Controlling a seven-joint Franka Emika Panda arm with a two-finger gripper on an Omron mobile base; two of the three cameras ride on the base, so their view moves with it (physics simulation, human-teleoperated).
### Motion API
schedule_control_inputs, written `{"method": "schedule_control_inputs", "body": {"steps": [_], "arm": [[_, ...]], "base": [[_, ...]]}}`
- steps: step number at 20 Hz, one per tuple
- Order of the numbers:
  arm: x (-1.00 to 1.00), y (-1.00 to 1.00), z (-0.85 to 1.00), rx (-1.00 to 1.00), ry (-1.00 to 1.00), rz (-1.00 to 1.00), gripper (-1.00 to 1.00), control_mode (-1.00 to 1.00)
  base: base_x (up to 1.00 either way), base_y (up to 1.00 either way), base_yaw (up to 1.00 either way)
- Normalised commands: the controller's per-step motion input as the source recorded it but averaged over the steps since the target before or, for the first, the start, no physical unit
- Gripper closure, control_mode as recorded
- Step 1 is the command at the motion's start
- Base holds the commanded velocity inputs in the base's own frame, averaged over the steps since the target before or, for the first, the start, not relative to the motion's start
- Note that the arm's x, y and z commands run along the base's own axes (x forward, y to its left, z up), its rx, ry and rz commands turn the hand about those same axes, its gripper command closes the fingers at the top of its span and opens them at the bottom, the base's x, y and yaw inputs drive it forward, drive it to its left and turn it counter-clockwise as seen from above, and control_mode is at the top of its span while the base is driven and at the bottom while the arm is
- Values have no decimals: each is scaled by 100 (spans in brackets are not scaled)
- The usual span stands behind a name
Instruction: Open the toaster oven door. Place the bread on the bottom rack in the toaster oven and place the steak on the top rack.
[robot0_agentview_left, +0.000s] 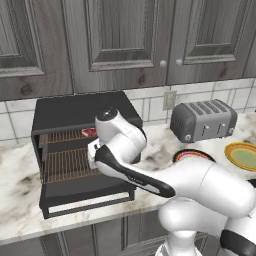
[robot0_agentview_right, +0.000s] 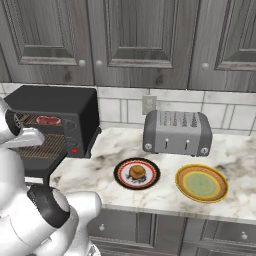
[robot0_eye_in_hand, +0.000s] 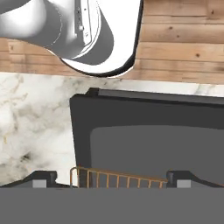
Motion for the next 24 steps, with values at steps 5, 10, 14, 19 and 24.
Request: {"method": "schedule_control_inputs", "body": {"steps": [5, 10, 14, 19, 24], "arm": [[-40, -100, 38, 0, -1, 1, -100, -100], [-11, -100, 40, 0, 0, 6, -100, -100], [0, -100, 13, -6, 0, 1, -100, -100], [6, -100, 1, -7, 1, 0, -100, -100], [48, -100, -8, 0, 6, 0, -100, -100]], "base": [[0, 0, 0], [0, 0, 0], [0, 0, 0], [0, 0, 0], [0, 0, 0]]}}
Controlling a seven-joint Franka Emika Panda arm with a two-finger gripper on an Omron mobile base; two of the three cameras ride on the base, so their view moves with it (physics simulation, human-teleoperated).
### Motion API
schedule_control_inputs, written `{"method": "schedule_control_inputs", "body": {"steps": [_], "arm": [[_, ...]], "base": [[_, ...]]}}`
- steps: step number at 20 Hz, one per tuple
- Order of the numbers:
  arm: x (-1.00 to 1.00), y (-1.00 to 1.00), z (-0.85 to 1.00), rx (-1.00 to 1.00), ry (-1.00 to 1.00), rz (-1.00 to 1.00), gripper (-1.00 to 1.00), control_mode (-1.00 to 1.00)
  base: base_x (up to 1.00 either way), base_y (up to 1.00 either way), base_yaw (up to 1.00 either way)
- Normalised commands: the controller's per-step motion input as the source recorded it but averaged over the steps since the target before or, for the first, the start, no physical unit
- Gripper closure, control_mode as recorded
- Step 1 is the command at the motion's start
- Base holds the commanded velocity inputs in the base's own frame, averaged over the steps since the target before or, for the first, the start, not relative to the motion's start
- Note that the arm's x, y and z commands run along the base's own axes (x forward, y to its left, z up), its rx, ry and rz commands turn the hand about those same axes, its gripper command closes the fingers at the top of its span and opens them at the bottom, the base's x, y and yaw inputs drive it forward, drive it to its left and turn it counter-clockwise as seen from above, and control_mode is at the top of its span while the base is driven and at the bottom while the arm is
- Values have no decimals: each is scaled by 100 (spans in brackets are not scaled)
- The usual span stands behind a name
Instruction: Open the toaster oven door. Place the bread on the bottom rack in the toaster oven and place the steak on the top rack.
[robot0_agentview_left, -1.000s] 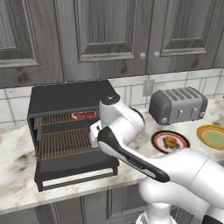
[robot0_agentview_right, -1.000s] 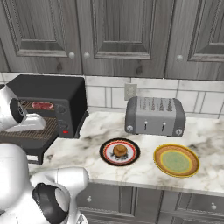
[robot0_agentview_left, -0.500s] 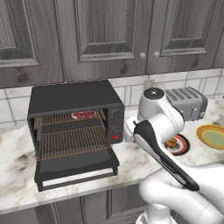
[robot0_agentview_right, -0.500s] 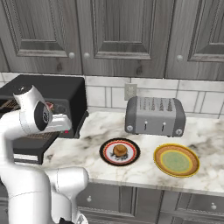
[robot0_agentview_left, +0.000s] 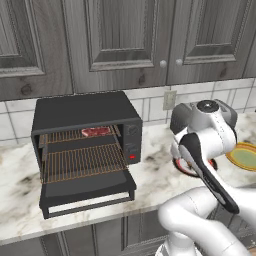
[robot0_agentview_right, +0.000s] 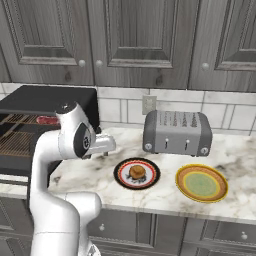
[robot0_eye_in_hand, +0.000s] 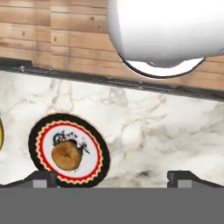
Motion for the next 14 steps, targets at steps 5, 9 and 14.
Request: {"method": "schedule_control_inputs", "body": {"steps": [5, 9, 14], "arm": [[34, -98, -44, 0, 1, 0, -100, -100], [15, -47, -76, 0, -1, 0, -100, -100], [16, 4, -36, -2, -14, 9, -100, -100]], "base": [[0, 0, 0], [0, 0, 0], [0, 0, 0]]}}
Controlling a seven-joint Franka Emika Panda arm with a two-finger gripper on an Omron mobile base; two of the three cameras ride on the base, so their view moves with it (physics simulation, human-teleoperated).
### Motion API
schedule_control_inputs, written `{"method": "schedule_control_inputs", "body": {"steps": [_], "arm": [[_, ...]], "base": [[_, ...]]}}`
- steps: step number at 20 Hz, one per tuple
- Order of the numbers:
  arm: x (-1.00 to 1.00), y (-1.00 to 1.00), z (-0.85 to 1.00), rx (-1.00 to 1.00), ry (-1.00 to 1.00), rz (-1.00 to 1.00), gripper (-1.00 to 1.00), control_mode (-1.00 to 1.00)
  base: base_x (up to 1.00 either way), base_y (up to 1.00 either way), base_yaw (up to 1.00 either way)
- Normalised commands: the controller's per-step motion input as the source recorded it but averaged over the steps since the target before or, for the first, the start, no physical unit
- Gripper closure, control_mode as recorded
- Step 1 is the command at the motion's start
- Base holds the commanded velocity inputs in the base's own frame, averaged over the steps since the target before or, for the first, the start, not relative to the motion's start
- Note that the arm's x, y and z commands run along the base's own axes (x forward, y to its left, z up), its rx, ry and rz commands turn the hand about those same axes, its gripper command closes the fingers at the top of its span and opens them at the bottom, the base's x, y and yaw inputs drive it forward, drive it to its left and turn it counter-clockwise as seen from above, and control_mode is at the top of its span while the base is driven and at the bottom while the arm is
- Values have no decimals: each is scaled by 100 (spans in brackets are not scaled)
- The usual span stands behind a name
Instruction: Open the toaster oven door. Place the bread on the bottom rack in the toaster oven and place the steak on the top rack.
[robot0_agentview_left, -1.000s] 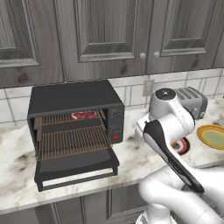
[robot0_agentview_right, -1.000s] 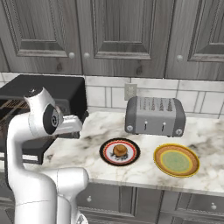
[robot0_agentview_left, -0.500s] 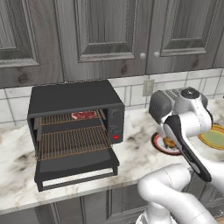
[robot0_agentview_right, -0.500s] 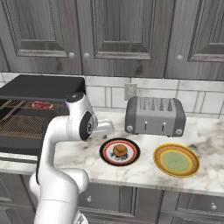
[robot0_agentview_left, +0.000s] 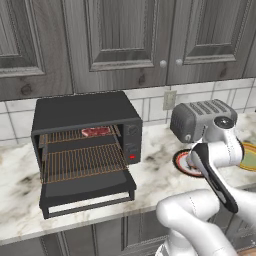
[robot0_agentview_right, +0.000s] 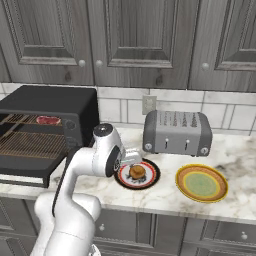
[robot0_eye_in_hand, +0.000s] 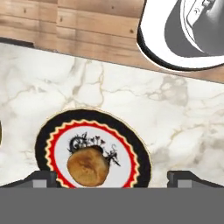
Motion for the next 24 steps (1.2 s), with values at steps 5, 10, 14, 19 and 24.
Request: {"method": "schedule_control_inputs", "body": {"steps": [5, 10, 14, 19, 24], "arm": [[36, -2, -30, -12, -13, 8, -100, -100], [30, -19, -19, -10, 1, 0, -100, -100], [24, -21, 0, 0, 10, 0, -100, -100], [36, -3, -6, 0, 15, 0, -100, -100], [33, 0, -17, 0, 13, 0, -100, -100]], "base": [[0, 0, 0], [0, 0, 0], [0, 0, 0], [0, 0, 0], [0, 0, 0]]}}
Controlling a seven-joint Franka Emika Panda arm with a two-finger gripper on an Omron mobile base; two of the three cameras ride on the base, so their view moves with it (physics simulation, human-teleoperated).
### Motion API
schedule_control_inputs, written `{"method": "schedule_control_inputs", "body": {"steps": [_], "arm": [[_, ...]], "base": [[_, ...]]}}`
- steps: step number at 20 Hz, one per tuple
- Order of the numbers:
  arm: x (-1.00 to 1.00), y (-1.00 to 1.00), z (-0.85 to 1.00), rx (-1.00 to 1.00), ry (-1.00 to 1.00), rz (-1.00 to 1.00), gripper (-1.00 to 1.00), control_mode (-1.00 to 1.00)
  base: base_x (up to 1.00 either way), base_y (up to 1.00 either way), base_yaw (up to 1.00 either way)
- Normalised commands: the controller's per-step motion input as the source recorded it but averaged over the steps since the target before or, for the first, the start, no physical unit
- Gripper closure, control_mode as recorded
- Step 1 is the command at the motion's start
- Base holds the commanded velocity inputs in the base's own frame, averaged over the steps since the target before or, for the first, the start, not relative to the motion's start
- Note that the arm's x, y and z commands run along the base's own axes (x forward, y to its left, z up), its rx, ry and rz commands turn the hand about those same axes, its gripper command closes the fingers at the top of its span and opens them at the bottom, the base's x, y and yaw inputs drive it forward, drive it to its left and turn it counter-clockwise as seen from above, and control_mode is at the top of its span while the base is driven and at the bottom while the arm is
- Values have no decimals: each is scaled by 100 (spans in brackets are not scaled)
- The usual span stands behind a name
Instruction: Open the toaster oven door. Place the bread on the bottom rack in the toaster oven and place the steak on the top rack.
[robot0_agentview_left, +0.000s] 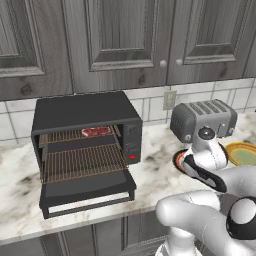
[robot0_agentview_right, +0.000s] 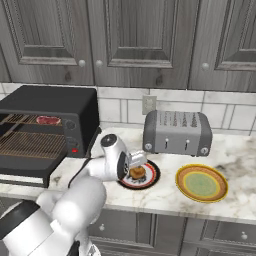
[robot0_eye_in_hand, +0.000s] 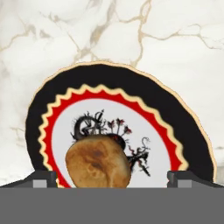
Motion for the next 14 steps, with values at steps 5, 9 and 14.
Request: {"method": "schedule_control_inputs", "body": {"steps": [5, 9, 14], "arm": [[11, 0, -30, 0, 12, 0, -100, -100], [2, -10, -31, 0, 7, 0, -100, -100], [17, -16, -24, 0, 0, 0, -100, -100]], "base": [[0, 0, 0], [0, 0, 0], [0, 0, 0]]}}
